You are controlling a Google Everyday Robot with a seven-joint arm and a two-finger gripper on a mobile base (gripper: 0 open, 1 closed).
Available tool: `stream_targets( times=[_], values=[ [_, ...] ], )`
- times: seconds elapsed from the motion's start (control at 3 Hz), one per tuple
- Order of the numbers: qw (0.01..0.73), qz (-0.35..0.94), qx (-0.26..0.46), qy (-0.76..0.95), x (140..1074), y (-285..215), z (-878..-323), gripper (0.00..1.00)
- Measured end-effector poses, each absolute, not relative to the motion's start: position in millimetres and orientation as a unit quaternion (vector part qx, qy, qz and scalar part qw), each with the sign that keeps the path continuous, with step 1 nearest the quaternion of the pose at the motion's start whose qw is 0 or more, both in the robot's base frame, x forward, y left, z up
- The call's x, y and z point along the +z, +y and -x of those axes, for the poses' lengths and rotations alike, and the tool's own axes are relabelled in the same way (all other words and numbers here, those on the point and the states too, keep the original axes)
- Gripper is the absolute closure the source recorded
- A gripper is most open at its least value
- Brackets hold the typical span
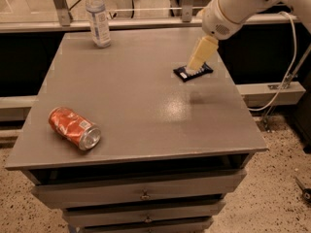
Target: Move blue plastic bottle near rxbar blueberry
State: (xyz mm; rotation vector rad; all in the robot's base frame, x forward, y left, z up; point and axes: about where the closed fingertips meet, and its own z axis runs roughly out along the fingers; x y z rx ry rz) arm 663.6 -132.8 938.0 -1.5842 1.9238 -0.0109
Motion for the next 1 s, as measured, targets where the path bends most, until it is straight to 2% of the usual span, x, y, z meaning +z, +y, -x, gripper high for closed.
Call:
stream_targets(
  times=[0.33,1.0],
  values=[
    [0.344,0.595,-0.003,0.726,949.1,-127.5,-689.8,0.0],
    [0.353,0.59,0.002,0.726,950.4,-125.4,-690.8,0.0]
  ],
)
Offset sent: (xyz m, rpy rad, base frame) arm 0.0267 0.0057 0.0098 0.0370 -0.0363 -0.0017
